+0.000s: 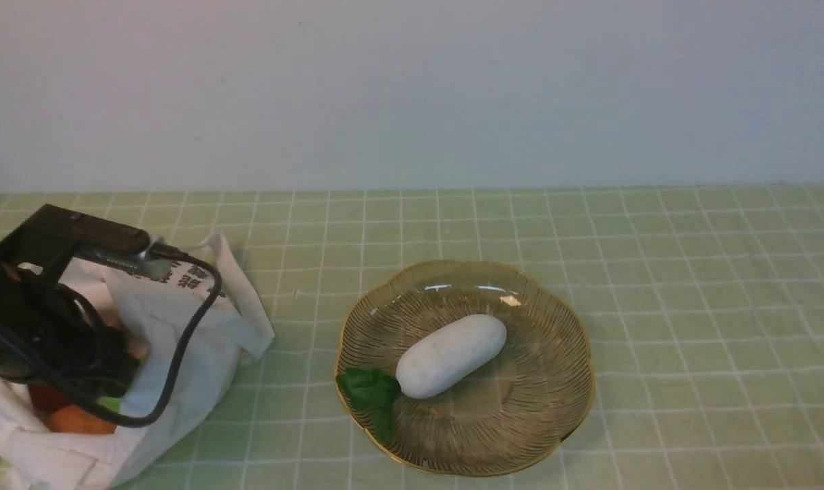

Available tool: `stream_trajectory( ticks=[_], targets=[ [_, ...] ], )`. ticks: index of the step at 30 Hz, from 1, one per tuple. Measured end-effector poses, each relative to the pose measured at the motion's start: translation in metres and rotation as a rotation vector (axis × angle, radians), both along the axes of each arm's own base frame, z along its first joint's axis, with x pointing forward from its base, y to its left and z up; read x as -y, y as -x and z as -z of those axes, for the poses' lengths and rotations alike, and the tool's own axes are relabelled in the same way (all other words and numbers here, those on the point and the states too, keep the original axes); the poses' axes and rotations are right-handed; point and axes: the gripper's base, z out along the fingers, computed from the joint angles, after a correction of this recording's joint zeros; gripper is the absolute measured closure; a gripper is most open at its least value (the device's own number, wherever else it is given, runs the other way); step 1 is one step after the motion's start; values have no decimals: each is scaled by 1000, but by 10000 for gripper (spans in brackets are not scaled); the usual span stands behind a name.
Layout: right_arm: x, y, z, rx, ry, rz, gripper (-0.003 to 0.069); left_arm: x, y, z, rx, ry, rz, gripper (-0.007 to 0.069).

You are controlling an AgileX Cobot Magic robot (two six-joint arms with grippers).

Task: Take vegetables from bag on green coffee tablecloth place on plate.
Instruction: 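Reach into the cloth bag and grasp the green cucumber with the left gripper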

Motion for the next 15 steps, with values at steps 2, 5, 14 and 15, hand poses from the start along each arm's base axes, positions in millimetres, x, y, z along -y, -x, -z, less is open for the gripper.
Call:
stream_trajectory(
  ticks=[2, 5, 14, 15],
  targets=[
    [0, 0, 0, 0, 0, 0, 675, 1, -5, 7, 2, -8, 23, 88],
    [0, 0, 0, 0, 0, 0, 675, 0, -10, 12, -1, -13, 34, 77],
    [0, 0, 0, 0, 0, 0, 675, 8, -23, 40, -67, -19, 81, 72],
    [0, 0, 0, 0, 0, 0, 675, 9, -23, 41, -68, -19, 84, 72]
  ],
)
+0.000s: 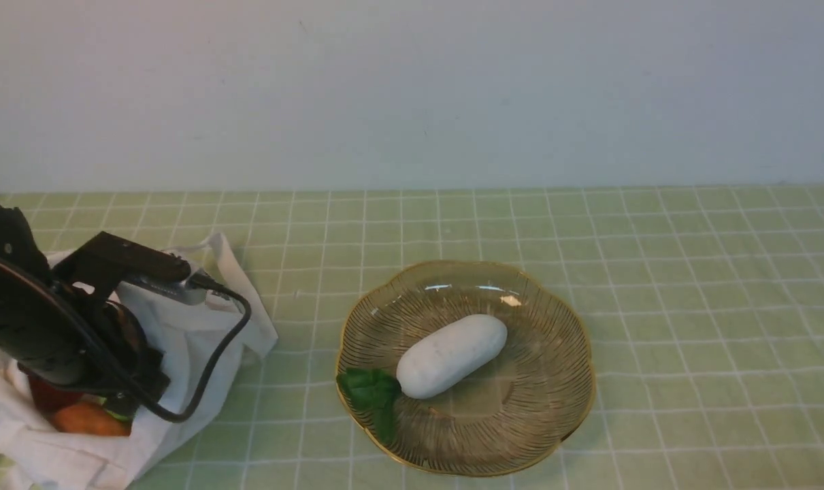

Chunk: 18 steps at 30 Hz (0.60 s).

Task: Take vegetables from bag on green coffee tablecloth place on plate.
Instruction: 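Reach into the cloth bag and grasp the green cucumber with the left gripper, then place the green vegetable from the bag onto the plate with the left gripper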

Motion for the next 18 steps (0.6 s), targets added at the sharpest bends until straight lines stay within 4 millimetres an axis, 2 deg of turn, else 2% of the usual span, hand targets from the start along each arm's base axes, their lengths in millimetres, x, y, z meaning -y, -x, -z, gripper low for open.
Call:
stream_trajectory(
  ticks=[6, 7, 8, 9, 10, 12, 15, 16, 17, 18],
  targets=[
    [0, 0, 0, 0, 0, 0, 675, 5, -7, 13, -5, -11, 23, 76],
    [0, 0, 0, 0, 0, 0, 675, 5, -7, 14, -7, -12, 22, 92],
    [0, 0, 0, 0, 0, 0, 675, 5, -6, 15, -14, -12, 23, 158],
    [0, 0, 0, 0, 0, 0, 675, 5, -6, 15, -17, -13, 25, 181],
    [0, 0, 0, 0, 0, 0, 675, 6, -5, 14, -26, -15, 29, 242],
    [0, 0, 0, 0, 0, 0, 675, 6, -3, 12, -46, -18, 32, 251],
    [0, 0, 0, 0, 0, 0, 675, 3, 4, -7, -90, -43, 4, 242],
    [0, 0, 0, 0, 0, 0, 675, 0, 9, -19, -104, -62, -34, 242],
    [0, 0, 0, 0, 0, 0, 675, -1, 10, -22, -103, -70, -37, 242],
    [0, 0, 0, 0, 0, 0, 675, -4, 18, -36, -120, -100, -80, 242]
  ],
)
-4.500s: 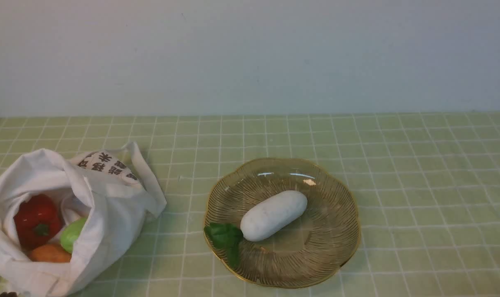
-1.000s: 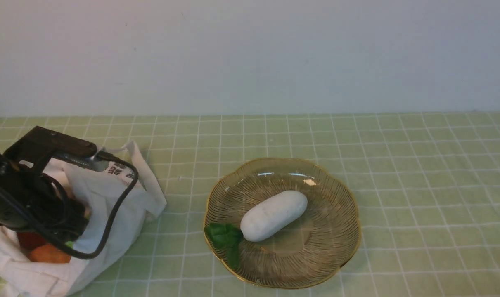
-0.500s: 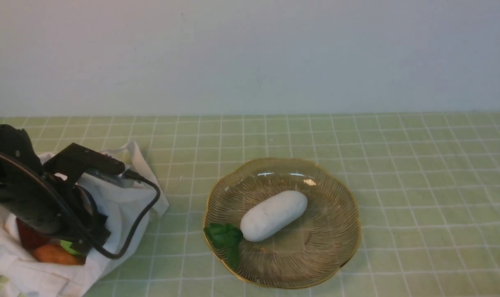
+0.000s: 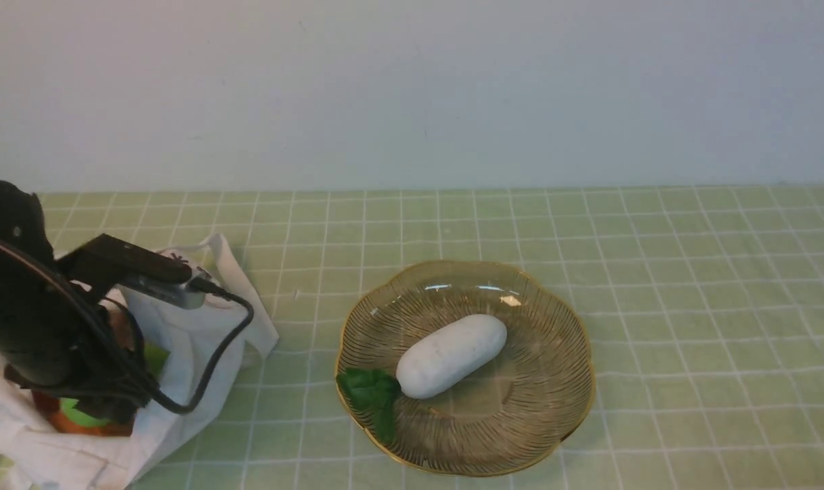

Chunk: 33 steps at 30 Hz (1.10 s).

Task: Take vegetables from bag on green coffee tablecloth place on plate.
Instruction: 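Place the green vegetable from the bag onto the plate with the left gripper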

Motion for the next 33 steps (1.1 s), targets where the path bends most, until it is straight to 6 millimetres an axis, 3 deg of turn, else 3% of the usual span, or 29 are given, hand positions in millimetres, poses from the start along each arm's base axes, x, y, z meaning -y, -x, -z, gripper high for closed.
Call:
stream_trajectory(
  ticks=[3, 5, 7, 11, 15, 18, 24, 29, 30, 32, 33],
  targets=[
    [0, 0, 0, 0, 0, 0, 675, -5, 16, -20, -4, -46, -51, 242],
    [0, 0, 0, 0, 0, 0, 675, -9, 44, -52, 27, -71, -100, 242],
    [0, 0, 0, 0, 0, 0, 675, -9, 57, -64, 58, -63, -112, 242],
    [0, 0, 0, 0, 0, 0, 675, -1, 108, -108, 258, 74, -137, 242],
    [0, 0, 0, 0, 0, 0, 675, 15, 147, -133, 401, 264, -67, 242],
    [0, 0, 0, 0, 0, 0, 675, 29, 161, -142, 453, 408, 40, 242],
    [0, 0, 0, 0, 0, 0, 675, 49, 144, -143, 414, 596, 195, 242],
    [0, 0, 0, 0, 0, 0, 675, 59, 112, -126, 308, 622, 235, 242],
    [0, 0, 0, 0, 0, 0, 675, 68, 99, -115, 257, 605, 270, 242],
    [0, 0, 0, 0, 0, 0, 675, 76, 92, -108, 231, 592, 298, 242],
    [0, 0, 0, 0, 0, 0, 675, 88, 83, -98, 195, 576, 337, 242]
  ],
)
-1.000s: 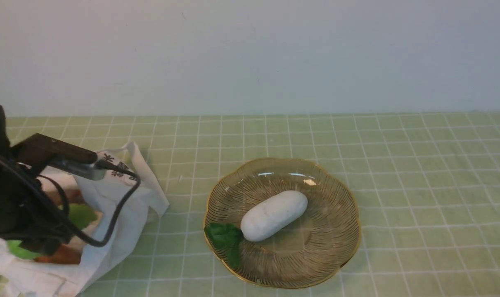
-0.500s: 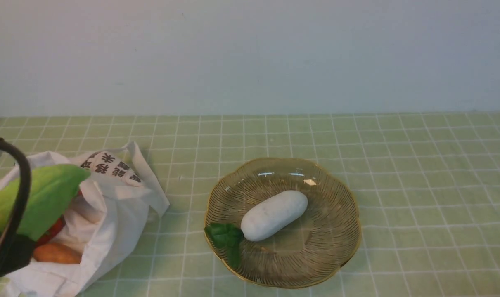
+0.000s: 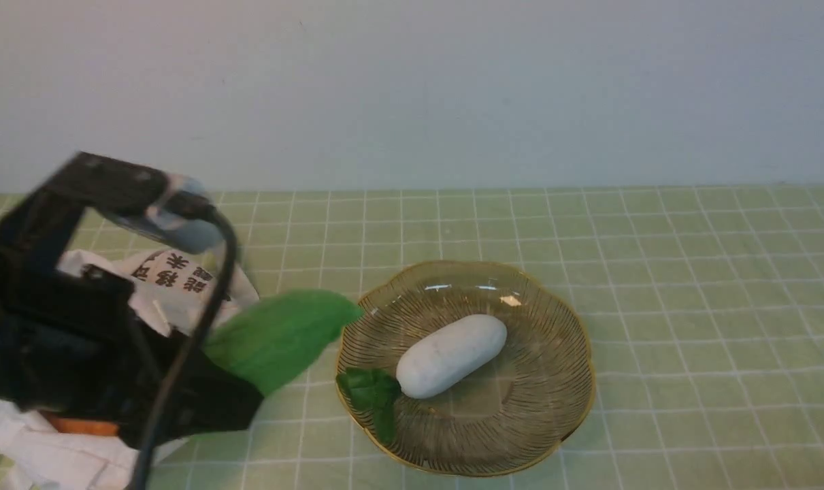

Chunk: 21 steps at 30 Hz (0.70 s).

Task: Take vegetables from bag on green coffee tablecloth place on plate.
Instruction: 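Place the green vegetable from the bag onto the plate with the left gripper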

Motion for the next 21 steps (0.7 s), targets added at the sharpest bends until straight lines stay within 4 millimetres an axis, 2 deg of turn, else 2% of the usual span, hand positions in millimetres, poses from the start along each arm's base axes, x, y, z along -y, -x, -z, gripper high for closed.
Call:
stream_trajectory(
  ticks=[8, 9, 13, 18, 21],
  targets=[
    [0, 0, 0, 0, 0, 0, 675, 87, -44, 70, -68, -73, 99, 242],
    [0, 0, 0, 0, 0, 0, 675, 88, -45, 72, -70, -76, 101, 242],
    [0, 0, 0, 0, 0, 0, 675, 114, -74, 98, -100, -104, 109, 242],
    [0, 0, 0, 0, 0, 0, 675, 133, -105, 117, -94, -117, 97, 242],
    [0, 0, 0, 0, 0, 0, 675, 137, -112, 125, -107, -124, 95, 218]
  ],
)
